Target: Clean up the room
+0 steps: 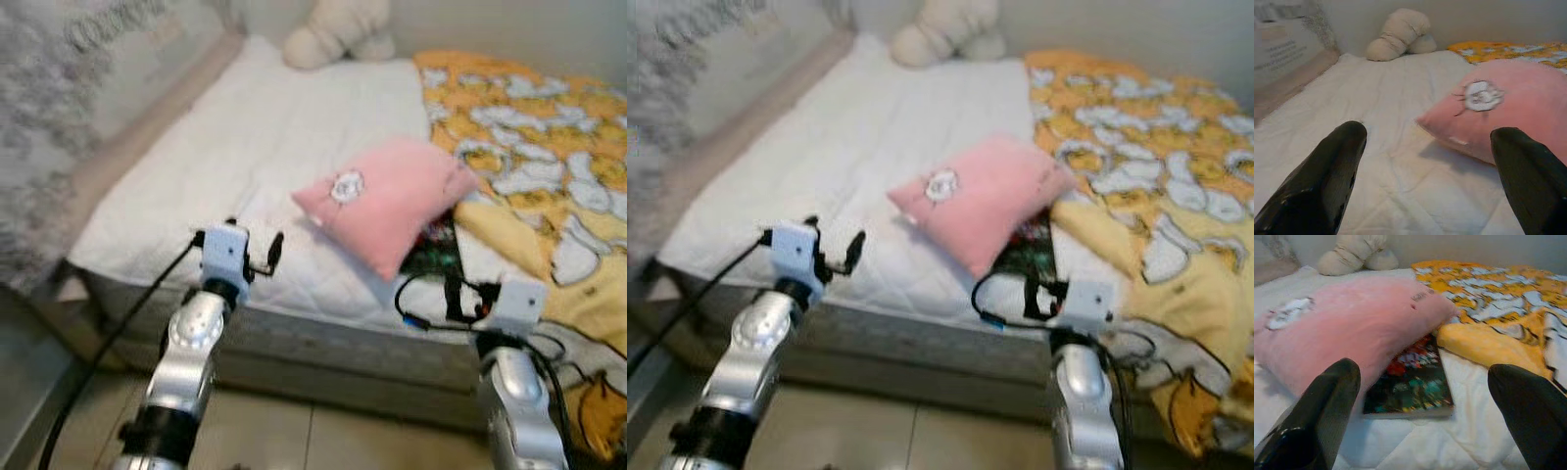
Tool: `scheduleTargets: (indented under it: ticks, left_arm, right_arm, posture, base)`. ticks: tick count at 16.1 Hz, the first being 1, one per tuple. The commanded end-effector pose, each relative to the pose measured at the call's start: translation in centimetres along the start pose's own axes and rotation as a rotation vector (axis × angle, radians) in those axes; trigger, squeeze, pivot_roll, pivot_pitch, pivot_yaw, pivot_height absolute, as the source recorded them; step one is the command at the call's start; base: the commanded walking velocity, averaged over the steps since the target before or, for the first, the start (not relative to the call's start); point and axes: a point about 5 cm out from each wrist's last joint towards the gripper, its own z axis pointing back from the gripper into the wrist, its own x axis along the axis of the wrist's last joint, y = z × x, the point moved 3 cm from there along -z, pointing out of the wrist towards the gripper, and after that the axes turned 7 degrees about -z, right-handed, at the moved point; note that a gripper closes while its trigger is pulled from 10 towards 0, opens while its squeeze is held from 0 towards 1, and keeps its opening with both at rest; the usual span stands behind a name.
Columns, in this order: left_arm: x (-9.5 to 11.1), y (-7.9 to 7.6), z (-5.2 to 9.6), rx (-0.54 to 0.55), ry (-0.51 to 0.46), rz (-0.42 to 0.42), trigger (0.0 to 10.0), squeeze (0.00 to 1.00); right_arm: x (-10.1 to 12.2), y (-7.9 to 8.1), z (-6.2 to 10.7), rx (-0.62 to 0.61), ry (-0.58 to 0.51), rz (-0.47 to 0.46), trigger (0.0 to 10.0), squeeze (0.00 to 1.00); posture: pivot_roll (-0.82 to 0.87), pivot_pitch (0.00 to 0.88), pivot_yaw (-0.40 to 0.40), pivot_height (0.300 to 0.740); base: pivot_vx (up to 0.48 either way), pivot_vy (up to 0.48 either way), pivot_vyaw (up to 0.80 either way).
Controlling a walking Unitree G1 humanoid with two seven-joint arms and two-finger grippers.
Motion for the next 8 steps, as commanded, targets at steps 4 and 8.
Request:
scheduleTargets:
  ticks: [4, 8]
  left_arm:
    - [0.0, 0.7, -0.5, 0.035, 0.019, -0.027, 10.0, 0.6]
    - [0.1, -0.5, -1.2, -0.01, 0.036, -0.066, 10.0, 1.0]
  right_arm:
    - [0.5, 0.5, -0.7, 0.016, -0.016, 0.003, 10.0, 0.0]
    - [-0.4, -0.4, -0.5, -0.026, 0.023, -0.008, 10.0, 0.0]
  posture:
    - [0.11, 0.0, -0.041, 0.74]
    - [0.11, 0.0, -0.033, 0.74]
  base:
    - [0.277, 0.394, 0.0]
    - [0.089, 0.08, -0.18]
